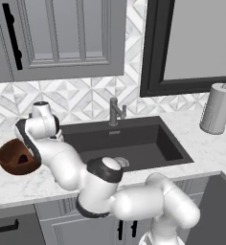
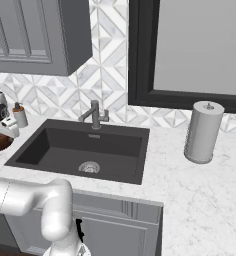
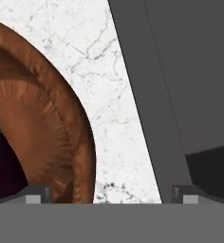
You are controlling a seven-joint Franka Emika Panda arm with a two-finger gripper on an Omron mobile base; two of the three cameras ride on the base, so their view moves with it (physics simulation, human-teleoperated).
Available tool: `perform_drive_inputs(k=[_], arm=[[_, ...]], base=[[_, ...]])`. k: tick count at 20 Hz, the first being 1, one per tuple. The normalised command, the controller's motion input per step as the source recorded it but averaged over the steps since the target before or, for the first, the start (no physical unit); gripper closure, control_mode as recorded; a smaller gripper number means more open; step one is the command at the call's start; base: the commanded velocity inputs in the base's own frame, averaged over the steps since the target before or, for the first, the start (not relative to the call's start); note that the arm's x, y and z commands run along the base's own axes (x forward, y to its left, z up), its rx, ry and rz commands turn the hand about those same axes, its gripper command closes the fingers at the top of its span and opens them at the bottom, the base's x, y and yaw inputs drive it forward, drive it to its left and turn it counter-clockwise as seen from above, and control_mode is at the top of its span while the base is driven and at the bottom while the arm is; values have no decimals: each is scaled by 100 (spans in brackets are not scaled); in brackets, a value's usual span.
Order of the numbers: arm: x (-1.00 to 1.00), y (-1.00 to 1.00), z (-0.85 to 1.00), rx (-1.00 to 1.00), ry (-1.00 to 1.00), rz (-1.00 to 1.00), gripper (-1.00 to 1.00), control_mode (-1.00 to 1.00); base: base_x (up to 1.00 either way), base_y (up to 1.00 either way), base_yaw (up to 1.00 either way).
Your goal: Pick the eggplant from the sink and place it in the bowl. Then pick the bowl and place it in the microwave. Then close the microwave door and press the start button.
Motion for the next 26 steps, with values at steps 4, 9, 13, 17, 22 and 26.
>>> perform_drive_inputs(k=[4, 9, 13, 17, 22, 26], arm=[[55, 14, -13, 0, 1, 0, -100, -100], [48, 23, -16, 0, 1, 0, -100, -100], [37, 26, -23, 0, 3, 0, -100, -100], [3, 16, -39, 0, 2, 0, 100, -100], [-43, 0, -8, 0, -12, 0, 100, -100], [-96, -18, -23, 6, -12, -20, 100, -100]], base=[[0, 0, 0], [0, 0, 0], [0, 0, 0], [0, 0, 0], [0, 0, 0], [0, 0, 0]])
